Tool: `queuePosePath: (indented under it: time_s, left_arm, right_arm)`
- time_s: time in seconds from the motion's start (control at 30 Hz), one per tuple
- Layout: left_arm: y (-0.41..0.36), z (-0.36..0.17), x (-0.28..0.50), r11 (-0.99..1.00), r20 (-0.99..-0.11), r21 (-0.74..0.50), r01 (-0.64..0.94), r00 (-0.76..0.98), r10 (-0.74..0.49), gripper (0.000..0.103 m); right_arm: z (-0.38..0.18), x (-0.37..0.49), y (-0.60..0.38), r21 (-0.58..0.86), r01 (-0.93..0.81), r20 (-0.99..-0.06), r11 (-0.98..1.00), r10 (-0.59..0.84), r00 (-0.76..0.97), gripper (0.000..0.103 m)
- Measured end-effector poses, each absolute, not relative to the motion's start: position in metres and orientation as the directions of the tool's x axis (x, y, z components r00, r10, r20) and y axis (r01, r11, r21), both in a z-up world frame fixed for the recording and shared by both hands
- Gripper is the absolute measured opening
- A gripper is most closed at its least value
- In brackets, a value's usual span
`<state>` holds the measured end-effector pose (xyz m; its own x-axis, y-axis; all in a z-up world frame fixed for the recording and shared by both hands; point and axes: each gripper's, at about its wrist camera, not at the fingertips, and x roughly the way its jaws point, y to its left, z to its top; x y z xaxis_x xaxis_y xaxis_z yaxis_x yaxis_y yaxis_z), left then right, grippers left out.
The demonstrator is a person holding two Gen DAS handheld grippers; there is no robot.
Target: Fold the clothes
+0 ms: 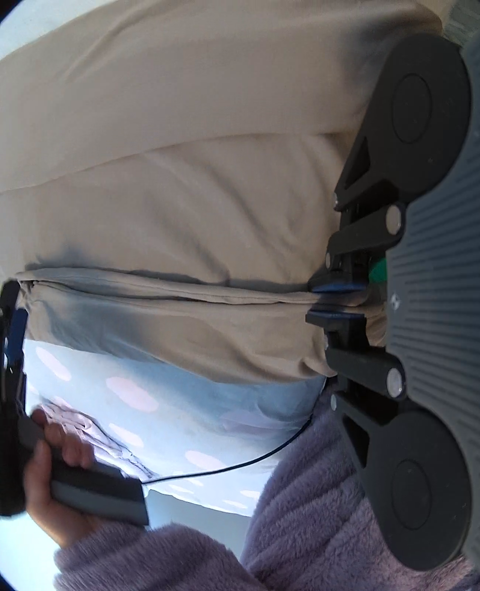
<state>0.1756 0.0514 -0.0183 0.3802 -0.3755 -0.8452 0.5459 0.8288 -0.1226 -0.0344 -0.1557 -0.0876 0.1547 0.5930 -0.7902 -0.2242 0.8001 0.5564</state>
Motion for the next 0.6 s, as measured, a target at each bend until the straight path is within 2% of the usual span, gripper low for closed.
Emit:
queuePosePath:
  time_s: [0.17, 0.27, 0.33, 0.6]
  left_arm:
    - [0.065, -0.009, 0.132, 0.827, -0.853, -0.121, 0.55, 0.368, -0.37, 0.039]
    - [0.072, -0.007, 0.102, 0.825, -0.862, -0.109, 0.555, 0.361, -0.357, 0.039]
    - [0.075, -0.007, 0.084, 0.827, -0.867, -0.098, 0.554, 0.36, -0.345, 0.039]
    - [0.093, -0.002, 0.032, 0.861, -0.853, -0.105, 0.498, 0.4, -0.335, 0.039]
  right_arm:
    - [-0.079, -0.043, -0.155, 0.531, -0.264, -0.795, 0.805, 0.581, 0.175, 0.018]
    - [-0.084, -0.05, -0.153, 0.551, -0.279, -0.789, 0.786, 0.6, 0.131, 0.019]
    - [-0.093, -0.057, -0.148, 0.553, -0.298, -0.795, 0.779, 0.599, 0.091, 0.03]
    - [-0.128, -0.061, -0.132, 0.537, -0.318, -0.814, 0.781, 0.578, 0.047, 0.031]
